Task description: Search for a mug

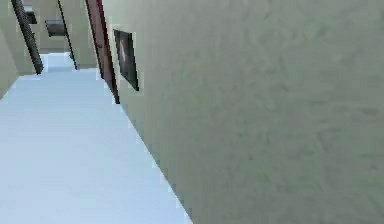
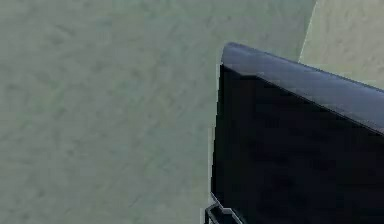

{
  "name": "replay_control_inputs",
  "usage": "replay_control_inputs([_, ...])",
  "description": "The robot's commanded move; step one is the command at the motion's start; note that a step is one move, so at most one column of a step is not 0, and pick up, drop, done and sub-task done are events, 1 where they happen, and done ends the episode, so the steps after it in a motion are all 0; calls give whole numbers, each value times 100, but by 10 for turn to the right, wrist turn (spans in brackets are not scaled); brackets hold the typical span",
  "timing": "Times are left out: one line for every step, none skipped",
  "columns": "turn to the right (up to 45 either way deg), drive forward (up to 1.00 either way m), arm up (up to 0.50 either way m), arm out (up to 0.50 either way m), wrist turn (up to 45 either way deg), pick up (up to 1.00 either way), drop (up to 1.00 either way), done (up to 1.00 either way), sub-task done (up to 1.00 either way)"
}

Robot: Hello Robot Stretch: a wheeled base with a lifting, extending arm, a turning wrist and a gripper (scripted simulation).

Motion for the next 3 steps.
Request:
replay_control_inputs([-450, 0, 0, 0, 0, 0, 0, 0, 0])
replay_control_inputs([-450, 0, 0, 0, 0, 0, 0, 0, 0])
replay_control_inputs([-180, 0, 0, 0, 0, 0, 0, 0, 0])
